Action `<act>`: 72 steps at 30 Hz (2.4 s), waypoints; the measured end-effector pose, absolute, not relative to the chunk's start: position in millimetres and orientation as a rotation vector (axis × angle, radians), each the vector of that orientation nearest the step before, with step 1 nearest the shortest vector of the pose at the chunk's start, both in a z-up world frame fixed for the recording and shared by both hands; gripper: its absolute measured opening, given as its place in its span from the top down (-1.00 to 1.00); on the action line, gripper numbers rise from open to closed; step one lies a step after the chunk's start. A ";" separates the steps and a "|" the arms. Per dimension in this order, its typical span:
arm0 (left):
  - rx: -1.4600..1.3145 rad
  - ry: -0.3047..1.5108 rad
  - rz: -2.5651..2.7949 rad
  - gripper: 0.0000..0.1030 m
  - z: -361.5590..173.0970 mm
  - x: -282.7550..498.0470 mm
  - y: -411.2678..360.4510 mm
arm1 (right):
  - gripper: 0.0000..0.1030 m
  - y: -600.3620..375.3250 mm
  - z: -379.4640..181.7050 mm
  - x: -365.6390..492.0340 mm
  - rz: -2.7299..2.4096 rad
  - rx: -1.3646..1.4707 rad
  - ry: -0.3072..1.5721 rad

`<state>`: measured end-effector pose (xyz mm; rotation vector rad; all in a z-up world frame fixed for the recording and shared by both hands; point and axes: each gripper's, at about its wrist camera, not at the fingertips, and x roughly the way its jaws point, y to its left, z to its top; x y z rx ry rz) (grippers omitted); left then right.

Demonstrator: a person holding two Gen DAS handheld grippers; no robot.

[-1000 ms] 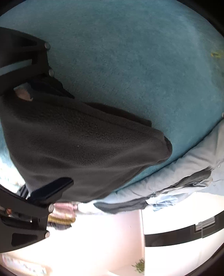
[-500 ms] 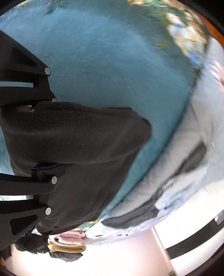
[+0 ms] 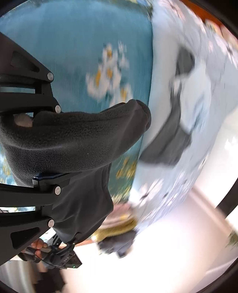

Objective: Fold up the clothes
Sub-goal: 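Lift the folded jacket and carry it with both grippers toward the clothes stack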

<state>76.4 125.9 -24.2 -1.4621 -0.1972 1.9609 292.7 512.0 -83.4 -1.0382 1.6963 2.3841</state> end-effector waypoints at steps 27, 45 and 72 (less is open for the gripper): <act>-1.760 -0.073 1.493 0.23 -140.8 290.9 408.3 | 0.25 763.6 -71.7 496.8 2.067 -0.835 1.251; -1.684 -0.088 1.605 0.17 -119.1 279.3 343.0 | 0.10 780.6 -94.8 562.6 1.915 -0.871 1.315; -1.455 0.482 1.628 -0.06 -129.5 344.4 431.8 | 0.03 709.7 -128.9 486.2 1.946 -1.327 0.607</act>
